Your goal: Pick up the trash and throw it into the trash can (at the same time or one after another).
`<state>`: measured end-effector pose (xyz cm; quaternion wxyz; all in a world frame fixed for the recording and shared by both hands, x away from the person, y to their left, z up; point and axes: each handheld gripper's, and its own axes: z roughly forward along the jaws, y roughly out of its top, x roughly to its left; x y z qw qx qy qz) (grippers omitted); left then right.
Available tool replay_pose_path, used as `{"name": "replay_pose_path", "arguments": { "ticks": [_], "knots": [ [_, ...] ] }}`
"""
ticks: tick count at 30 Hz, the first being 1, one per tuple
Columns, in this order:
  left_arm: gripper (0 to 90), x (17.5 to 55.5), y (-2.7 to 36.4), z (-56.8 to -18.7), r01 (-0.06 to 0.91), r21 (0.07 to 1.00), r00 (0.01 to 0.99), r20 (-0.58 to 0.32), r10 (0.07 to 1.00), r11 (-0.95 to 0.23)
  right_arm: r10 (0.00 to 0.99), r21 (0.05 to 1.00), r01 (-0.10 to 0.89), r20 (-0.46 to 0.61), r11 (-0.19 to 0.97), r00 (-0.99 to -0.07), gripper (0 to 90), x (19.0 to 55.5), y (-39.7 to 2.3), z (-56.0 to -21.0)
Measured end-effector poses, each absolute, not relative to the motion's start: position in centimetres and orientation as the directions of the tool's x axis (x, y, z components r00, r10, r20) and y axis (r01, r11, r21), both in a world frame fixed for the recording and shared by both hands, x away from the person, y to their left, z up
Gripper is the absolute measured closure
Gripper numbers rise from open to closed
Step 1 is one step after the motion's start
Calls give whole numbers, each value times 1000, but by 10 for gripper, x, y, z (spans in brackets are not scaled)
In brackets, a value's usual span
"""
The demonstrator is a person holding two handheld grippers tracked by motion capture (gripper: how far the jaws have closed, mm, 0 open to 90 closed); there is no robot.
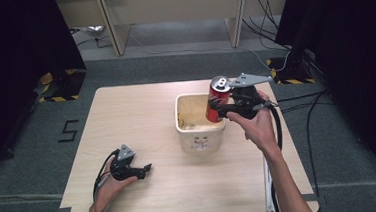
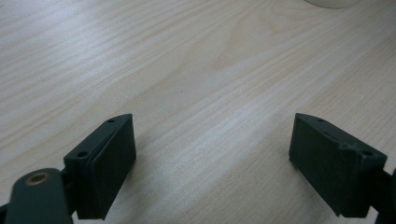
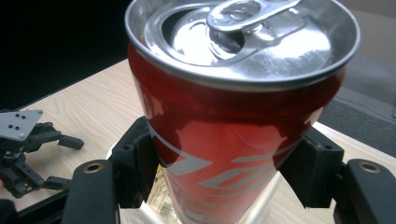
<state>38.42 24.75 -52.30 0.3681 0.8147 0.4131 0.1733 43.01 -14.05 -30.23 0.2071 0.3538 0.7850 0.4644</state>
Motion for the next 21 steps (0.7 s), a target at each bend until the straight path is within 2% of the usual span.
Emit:
{"name": "replay_pose_path", "arguments": {
  "ticks": [21],
  "knots": [
    [141,384,248,-523,546,744,598,-23,801,-386,753,844,408,6,349,-657,342,469,-108,-337]
  ]
}}
